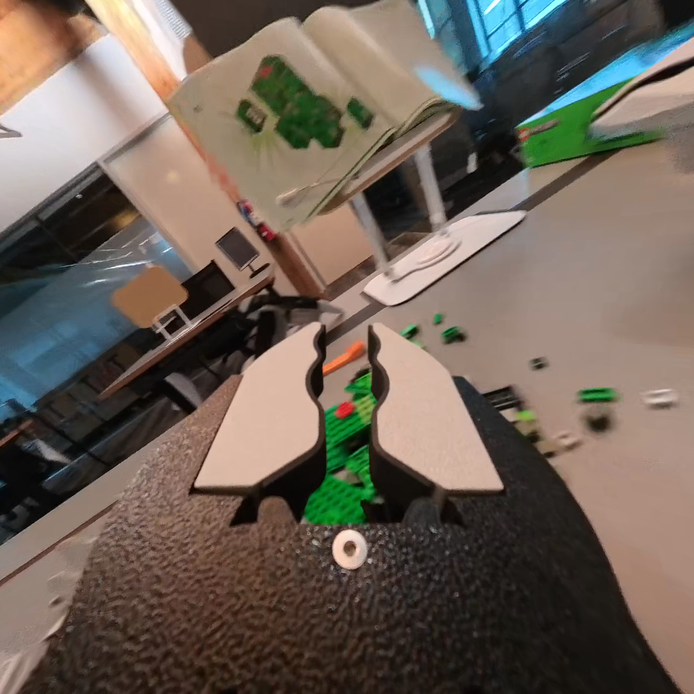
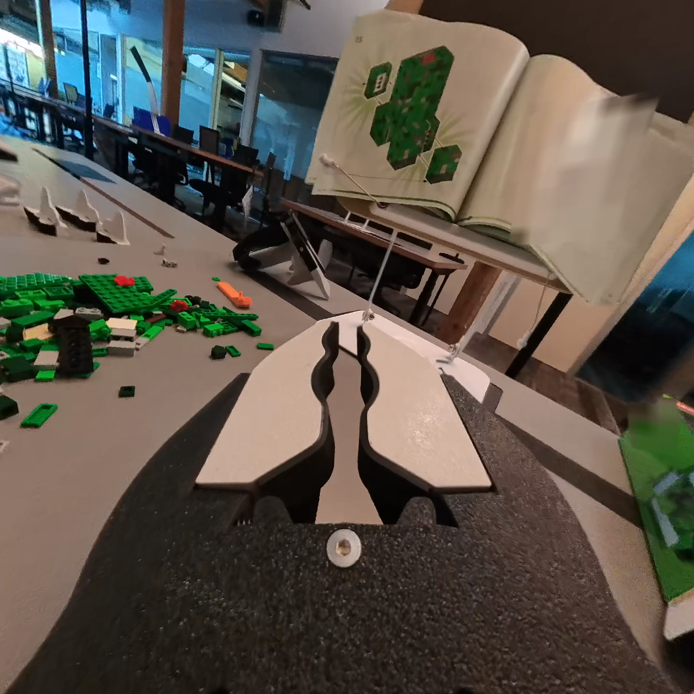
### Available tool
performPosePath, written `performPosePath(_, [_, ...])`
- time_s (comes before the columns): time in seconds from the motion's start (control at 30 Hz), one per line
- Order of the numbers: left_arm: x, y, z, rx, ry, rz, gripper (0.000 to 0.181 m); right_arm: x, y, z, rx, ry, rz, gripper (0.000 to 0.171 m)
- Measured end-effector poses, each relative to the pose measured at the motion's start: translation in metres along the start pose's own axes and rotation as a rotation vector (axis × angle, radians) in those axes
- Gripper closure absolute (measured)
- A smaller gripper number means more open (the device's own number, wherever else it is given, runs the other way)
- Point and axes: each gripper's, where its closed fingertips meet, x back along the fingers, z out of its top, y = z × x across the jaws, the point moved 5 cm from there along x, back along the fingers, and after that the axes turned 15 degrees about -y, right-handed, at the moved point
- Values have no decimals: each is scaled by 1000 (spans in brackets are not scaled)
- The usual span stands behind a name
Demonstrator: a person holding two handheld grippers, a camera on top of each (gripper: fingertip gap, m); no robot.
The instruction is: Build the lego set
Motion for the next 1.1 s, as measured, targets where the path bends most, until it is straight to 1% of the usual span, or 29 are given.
performPosePath(0.17, [5, 71, 39, -58, 72, -139, 165, 3, 5, 0, -53, 28, 14, 168])
performPosePath(0.3, [4, 111, 52, -149, 82, -204, 164, 2, 4, 1, -48, 28, 21, 170])
performPosePath(0.4, [2, 124, 51, -247, 42, -160, 166, 0, 5, 2, -64, 42, 30, 171])
performPosePath(0.47, [2, 127, 53, -253, 38, -153, 165, 0, 10, 2, -105, 59, 18, 170])
performPosePath(0.53, [1, 128, 56, -220, 43, -156, 165, 2, 18, 3, -175, 97, 3, 161])
performPosePath(0.63, [-3, 134, 70, -96, 92, -207, 165, -2, 33, 2, -315, 149, 13, 149])
performPosePath(0.73, [-13, 146, 89, 23, 161, -278, 166, -17, 55, 2, -376, 215, 4, 136])
performPosePath(0.8, [-25, 151, 100, 105, 201, -327, 166, -35, 75, 1, -436, 262, -30, 126])
performPosePath(0.83, [-31, 153, 104, 140, 214, -346, 166, -45, 86, 0, -485, 285, -52, 124])
performPosePath(0.93, [-48, 156, 108, 195, 207, -377, 167, -78, 114, -7, -675, 343, -87, 123])
performPosePath(1.0, [-51, 155, 108, 213, 206, -390, 168, -99, 122, -6, -760, 394, -17, 126])
performPosePath(1.1, [-48, 154, 110, 216, 236, -410, 169, -122, 132, 6, -754, 460, 92, 126])
